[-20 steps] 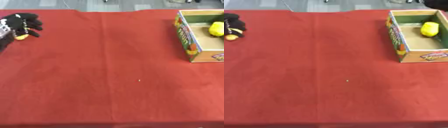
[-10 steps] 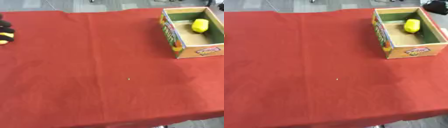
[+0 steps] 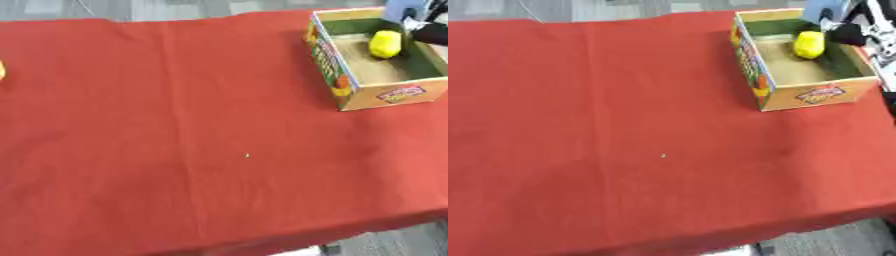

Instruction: Pick up the objects with one hand, pass them to the other hand, and then place them into the box on the other side of the table.

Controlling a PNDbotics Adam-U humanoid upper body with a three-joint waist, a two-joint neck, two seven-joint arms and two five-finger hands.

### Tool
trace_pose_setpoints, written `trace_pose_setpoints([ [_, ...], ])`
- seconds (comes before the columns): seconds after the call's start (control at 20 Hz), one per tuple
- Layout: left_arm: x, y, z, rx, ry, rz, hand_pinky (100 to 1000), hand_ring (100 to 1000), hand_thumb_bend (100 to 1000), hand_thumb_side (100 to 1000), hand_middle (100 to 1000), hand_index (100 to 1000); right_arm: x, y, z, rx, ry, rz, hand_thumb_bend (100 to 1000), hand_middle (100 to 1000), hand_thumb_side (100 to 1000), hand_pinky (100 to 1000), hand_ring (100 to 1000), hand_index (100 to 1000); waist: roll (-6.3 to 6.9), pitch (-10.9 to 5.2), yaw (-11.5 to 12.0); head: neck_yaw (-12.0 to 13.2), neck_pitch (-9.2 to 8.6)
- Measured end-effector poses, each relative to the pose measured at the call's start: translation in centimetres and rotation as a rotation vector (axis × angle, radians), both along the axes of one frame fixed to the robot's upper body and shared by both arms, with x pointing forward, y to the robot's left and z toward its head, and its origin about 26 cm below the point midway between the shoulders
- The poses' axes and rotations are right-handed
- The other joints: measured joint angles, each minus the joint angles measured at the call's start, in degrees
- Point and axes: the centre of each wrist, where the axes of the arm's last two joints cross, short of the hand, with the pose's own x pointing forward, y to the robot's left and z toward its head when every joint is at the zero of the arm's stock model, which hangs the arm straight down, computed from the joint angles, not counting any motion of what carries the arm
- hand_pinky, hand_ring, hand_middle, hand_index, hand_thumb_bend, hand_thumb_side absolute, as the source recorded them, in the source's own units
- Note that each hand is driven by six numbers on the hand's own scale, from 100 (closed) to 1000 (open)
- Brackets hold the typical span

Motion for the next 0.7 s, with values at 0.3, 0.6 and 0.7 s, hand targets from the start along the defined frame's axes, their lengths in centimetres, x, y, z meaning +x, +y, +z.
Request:
trace_pose_setpoints([
  [0.3, 0.0, -0.3, -0.1, -0.005, 0.009, -0.023, 736, 773, 297, 849, 734, 898, -0.4, -1.0, -1.7, 0.035, 0.041, -0.012, 100, 584, 270, 788, 593, 941, 0.00, 0.13, 0.38, -1.02, -0.11],
  [0.6, 0.1, -0.3, 0.1, -0.003, 0.009, -0.030, 737, 773, 304, 846, 735, 900, -0.5, -1.0, -1.8, 0.059, 0.028, 0.073, 100, 851, 319, 871, 740, 999, 0.00, 0.13, 0.48, -1.41, -0.10],
  [0.7, 0.1, -0.3, 0.1, -0.002, 0.010, -0.030, 737, 773, 306, 845, 734, 900, -0.5, -1.1, -1.9, 0.071, 0.028, 0.109, 100, 870, 301, 887, 763, 1000, 0.00, 0.13, 0.50, -1.44, -0.10],
])
